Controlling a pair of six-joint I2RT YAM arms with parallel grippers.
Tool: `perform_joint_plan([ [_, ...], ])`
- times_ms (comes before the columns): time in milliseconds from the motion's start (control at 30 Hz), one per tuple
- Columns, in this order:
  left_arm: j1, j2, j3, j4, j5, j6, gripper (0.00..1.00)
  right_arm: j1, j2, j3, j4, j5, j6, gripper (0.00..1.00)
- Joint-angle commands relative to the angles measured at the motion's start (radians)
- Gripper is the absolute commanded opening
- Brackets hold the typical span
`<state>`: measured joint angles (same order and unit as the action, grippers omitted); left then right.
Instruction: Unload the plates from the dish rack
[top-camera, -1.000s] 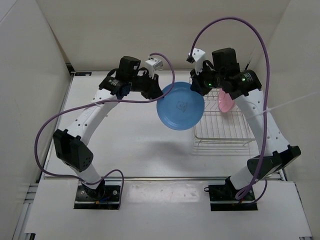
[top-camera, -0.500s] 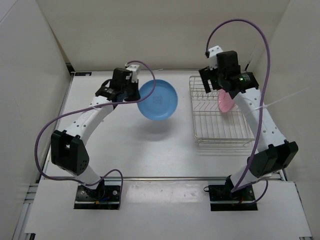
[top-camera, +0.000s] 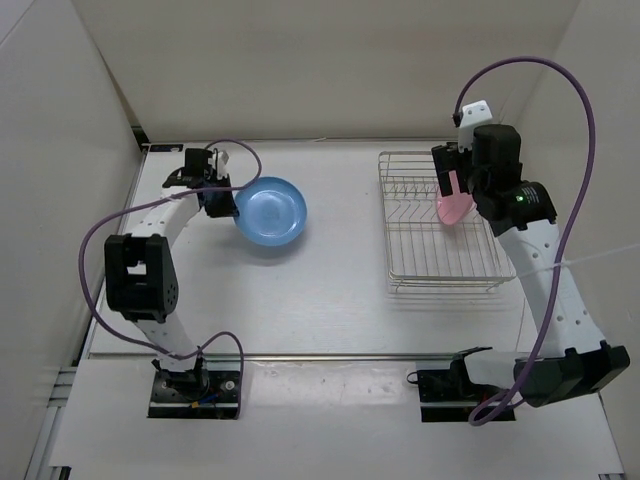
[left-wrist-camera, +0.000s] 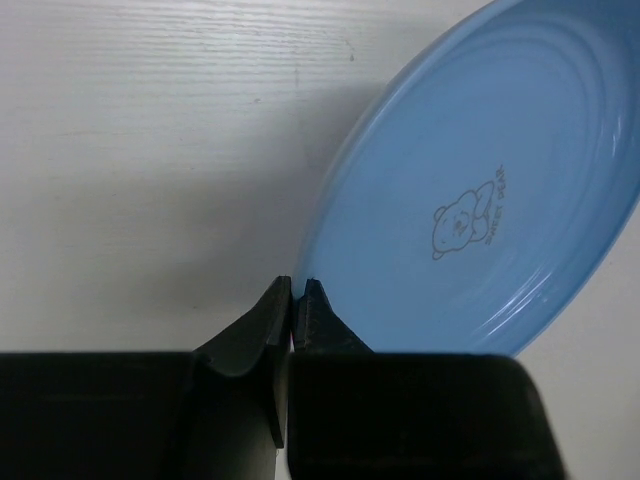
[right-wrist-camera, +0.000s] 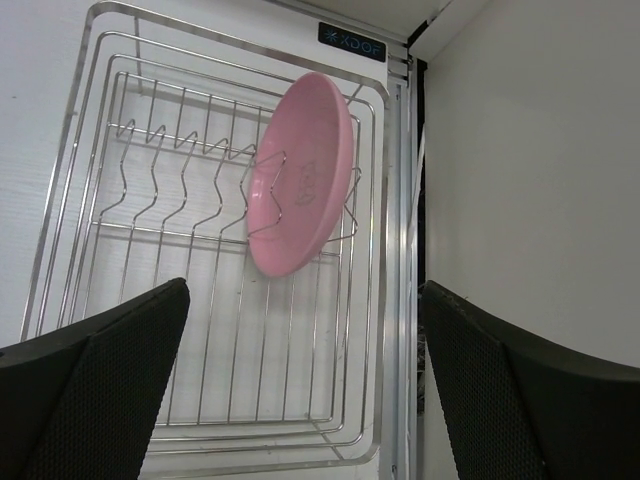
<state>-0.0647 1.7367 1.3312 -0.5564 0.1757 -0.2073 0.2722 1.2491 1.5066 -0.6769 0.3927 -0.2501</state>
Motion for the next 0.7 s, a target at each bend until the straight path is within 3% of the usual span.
perform_joint_plan([
  [0,0.025,0.033,0.072,-0.016,0.111,-0.007,0.11,-0.021,-0.008,-0.028,0.054,0.009,0.001,1.00],
  [167,0.097,0.220,0.212,-0.114,0.266,-0.020,0.11,-0.042,-0.008,-0.037,0.054,-0.014,0.011,1.00],
  [433,0.074,0.357,0.284,-0.145,0.298,-0.007,0.13,-0.051,0.001,-0.055,0.073,0.011,0.002,1.00],
  [500,0.065,0.383,0.295,-0.145,0.307,-0.007,0.24,-0.051,0.012,-0.045,0.073,0.029,-0.009,1.00],
  [533,0.065,0.383,0.295,-0.154,0.327,-0.007,0.43,-0.051,0.012,-0.036,0.073,0.029,-0.018,1.00],
  [600,0.065,0.394,0.295,-0.166,0.327,0.002,0.59,-0.051,0.021,-0.025,0.063,0.038,-0.028,1.00],
  [667,0.074,0.385,0.295,-0.166,0.327,0.011,0.87,-0.051,0.033,-0.025,0.063,0.048,-0.037,1.00],
])
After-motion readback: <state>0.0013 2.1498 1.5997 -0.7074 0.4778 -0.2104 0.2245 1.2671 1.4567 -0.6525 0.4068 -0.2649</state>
